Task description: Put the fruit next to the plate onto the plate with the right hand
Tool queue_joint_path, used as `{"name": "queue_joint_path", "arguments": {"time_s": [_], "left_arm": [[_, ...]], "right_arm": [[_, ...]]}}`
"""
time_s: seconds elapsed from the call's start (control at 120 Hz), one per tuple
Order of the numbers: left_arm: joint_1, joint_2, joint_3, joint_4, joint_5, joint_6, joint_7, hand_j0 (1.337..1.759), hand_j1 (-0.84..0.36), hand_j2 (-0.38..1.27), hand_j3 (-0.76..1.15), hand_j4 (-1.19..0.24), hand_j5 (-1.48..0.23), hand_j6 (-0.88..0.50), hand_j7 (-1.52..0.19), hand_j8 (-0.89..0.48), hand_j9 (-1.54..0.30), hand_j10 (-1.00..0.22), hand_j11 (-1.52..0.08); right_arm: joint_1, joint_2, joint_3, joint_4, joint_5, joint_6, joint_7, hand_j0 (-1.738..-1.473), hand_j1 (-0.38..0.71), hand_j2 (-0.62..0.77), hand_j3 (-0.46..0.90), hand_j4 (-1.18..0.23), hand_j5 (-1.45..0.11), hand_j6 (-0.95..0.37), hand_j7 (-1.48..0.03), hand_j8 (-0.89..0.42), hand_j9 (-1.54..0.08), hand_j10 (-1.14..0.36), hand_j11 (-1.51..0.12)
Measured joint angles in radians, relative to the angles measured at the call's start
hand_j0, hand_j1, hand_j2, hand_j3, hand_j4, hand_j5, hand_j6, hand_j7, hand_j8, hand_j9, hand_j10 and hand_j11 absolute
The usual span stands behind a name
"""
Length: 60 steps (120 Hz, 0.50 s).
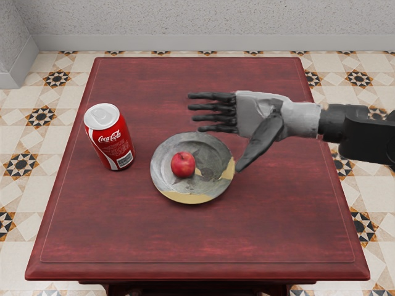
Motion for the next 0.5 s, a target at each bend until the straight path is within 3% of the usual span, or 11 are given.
{"name": "queue_joint_path", "arguments": {"time_s": [0.117, 0.308, 0.5], "left_arm": [[0.000, 0.000, 0.000, 0.000, 0.000, 0.000, 0.000, 1.658, 0.35, 0.00, 0.00, 0.00, 0.00, 0.00, 0.00, 0.00, 0.00, 0.00, 0.00], [-0.004, 0.000, -0.001, 0.000, 0.000, 0.000, 0.000, 1.658, 0.35, 0.00, 0.00, 0.00, 0.00, 0.00, 0.00, 0.00, 0.00, 0.00, 0.00], [-0.009, 0.000, -0.001, 0.000, 0.000, 0.001, 0.000, 1.658, 0.35, 0.00, 0.00, 0.00, 0.00, 0.00, 0.00, 0.00, 0.00, 0.00, 0.00]], "right_arm": [[-0.154, 0.001, 0.171, -0.019, 0.122, 0.083, 0.000, -1.658, -0.31, 0.00, 0.00, -0.04, -0.05, -0.04, -0.05, -0.04, -0.05, -0.04, -0.05], [-0.354, 0.002, 0.414, -0.067, 0.173, 0.117, 0.000, -1.658, -0.32, 0.00, 0.00, -0.03, -0.04, -0.03, -0.04, -0.03, -0.04, -0.03, -0.04], [-0.457, 0.003, 0.549, -0.086, 0.182, 0.123, 0.000, -1.658, -0.32, 0.00, 0.00, -0.02, -0.03, -0.02, -0.03, -0.02, -0.03, -0.02, -0.03]]}}
